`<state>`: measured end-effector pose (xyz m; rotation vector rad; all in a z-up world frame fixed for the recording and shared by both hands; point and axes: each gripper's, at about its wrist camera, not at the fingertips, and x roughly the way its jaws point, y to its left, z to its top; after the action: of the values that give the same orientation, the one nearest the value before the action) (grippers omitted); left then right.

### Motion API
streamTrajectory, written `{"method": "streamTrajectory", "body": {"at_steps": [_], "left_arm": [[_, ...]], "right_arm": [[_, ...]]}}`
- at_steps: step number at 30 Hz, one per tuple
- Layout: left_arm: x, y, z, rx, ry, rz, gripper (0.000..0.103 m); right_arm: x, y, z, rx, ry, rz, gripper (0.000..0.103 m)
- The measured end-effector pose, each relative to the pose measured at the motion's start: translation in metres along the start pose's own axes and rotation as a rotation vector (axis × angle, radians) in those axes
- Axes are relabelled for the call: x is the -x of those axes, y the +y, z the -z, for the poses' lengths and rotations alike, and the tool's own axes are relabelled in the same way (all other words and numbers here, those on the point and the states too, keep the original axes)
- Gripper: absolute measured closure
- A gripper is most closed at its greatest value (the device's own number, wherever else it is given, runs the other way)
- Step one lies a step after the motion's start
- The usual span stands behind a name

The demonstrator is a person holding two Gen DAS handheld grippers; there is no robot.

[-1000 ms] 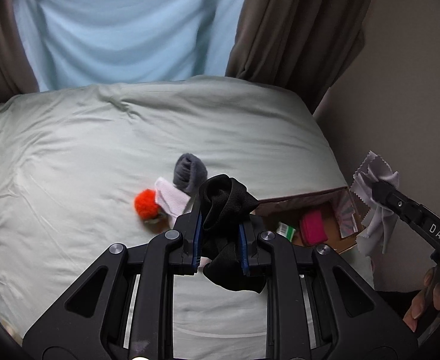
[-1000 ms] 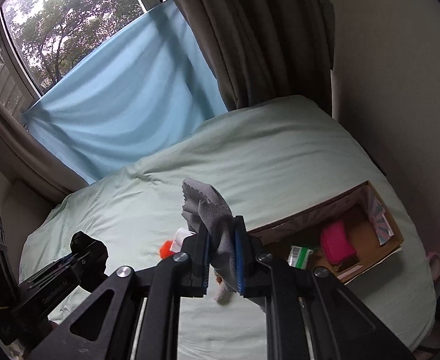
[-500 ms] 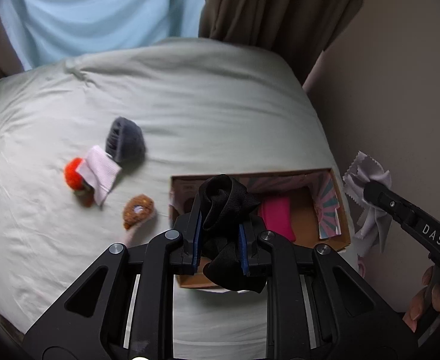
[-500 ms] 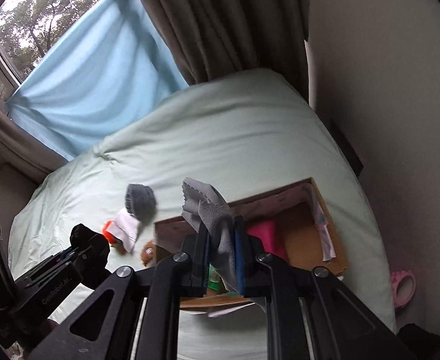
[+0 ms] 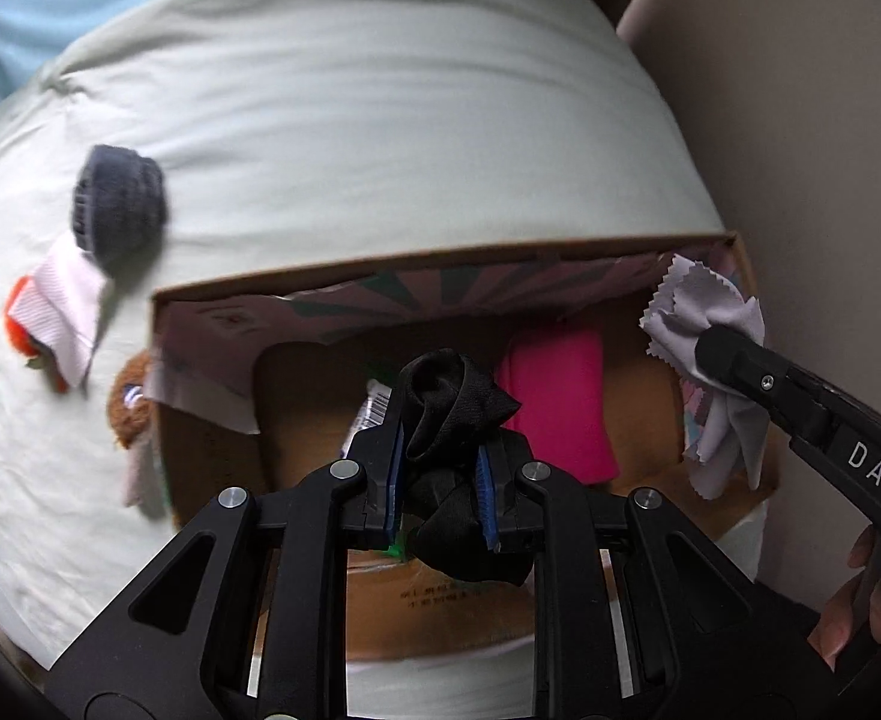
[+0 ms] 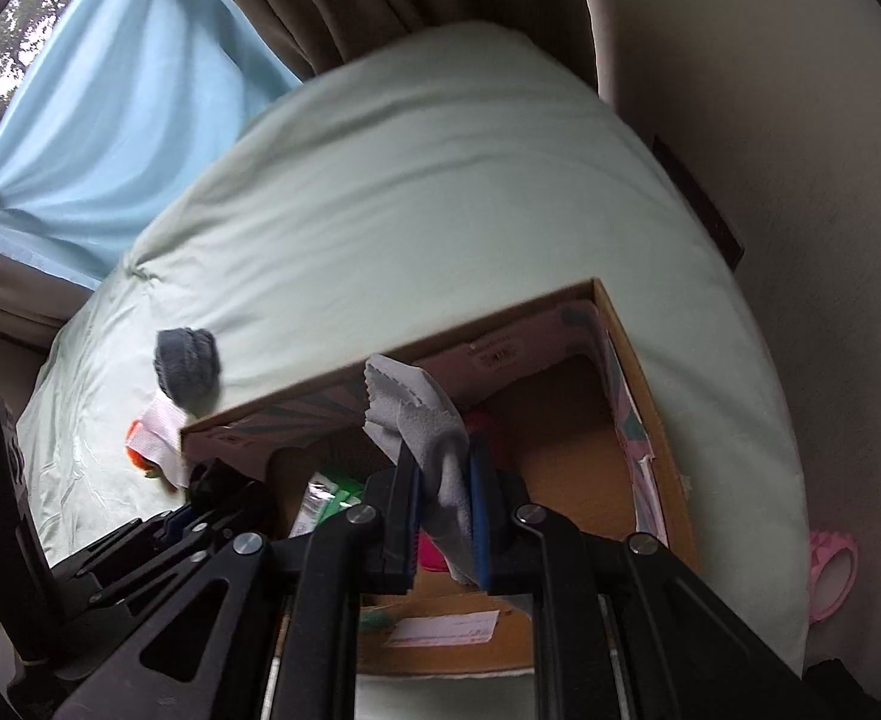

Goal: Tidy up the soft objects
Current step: 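Carry the scrunchie and grey cloth into the cardboard box and release both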

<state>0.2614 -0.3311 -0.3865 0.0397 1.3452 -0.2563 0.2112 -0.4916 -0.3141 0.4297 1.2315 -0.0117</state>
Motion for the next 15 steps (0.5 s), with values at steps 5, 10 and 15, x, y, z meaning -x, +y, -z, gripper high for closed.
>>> {"method": "streamTrajectory", "body": {"at_steps": [5, 10, 15], "left_arm": [[-0.034, -0.004, -0.003, -0.014, 0.065, -0.024, 0.086], [-0.037, -0.010, -0.007, -0.048, 0.063, -0.039, 0.067], [-0.020, -0.011, -0.003, -0.079, -0.002, -0.081, 0.000]], "right_arm": [[-0.023, -0.013, -0.006, 0.002, 0.047, 0.020, 0.090], [-0.035, -0.020, -0.011, -0.009, 0.084, 0.020, 0.087], [-0.039, -0.022, -0.012, -0.013, 0.132, -0.061, 0.000]]}}
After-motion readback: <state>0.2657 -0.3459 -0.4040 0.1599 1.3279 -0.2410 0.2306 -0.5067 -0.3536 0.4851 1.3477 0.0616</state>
